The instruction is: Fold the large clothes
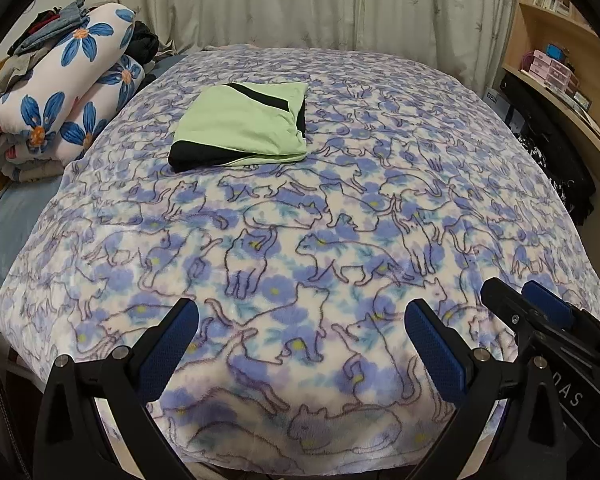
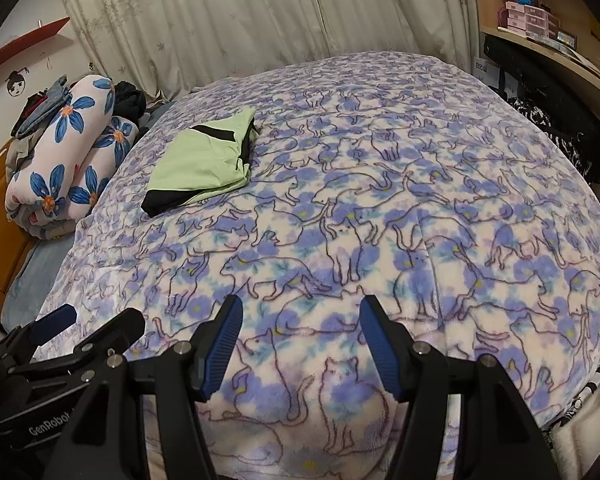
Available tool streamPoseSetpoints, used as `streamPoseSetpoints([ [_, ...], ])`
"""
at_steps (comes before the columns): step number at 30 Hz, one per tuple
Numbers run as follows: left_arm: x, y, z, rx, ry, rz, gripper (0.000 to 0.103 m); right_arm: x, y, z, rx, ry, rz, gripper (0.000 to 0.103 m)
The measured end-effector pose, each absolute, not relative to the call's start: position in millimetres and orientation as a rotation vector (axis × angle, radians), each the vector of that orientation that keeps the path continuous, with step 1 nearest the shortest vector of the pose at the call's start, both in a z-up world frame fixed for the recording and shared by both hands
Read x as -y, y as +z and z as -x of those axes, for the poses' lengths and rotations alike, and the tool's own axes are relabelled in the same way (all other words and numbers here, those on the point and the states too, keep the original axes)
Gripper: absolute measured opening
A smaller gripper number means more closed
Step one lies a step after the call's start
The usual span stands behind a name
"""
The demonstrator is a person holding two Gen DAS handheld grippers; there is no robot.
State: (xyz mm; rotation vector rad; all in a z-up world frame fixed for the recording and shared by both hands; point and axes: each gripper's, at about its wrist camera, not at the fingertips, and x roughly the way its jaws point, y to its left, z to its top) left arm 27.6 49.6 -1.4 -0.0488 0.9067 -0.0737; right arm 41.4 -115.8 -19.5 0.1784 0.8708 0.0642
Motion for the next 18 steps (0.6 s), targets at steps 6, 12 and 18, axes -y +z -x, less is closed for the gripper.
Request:
streamPoseSetpoints([
  [6, -51.0, -1.2, -28.4, -0.909, -0.076, 0.05, 0.102, 116.4, -19.3, -41.7, -0.872, 0.065, -0.176, 0.061],
  [12, -51.3, -1.9, -25.5, -0.913, -0.073, 0.062, 0.102, 116.3, -19.0, -41.7, -0.871, 0.066, -0.179, 0.061],
  [18, -51.8, -2.0, -26.2, -0.913, -0.073, 0.059, 0.102, 115.6, -19.2, -42.1, -0.872, 0.065, -0.177, 0.061],
])
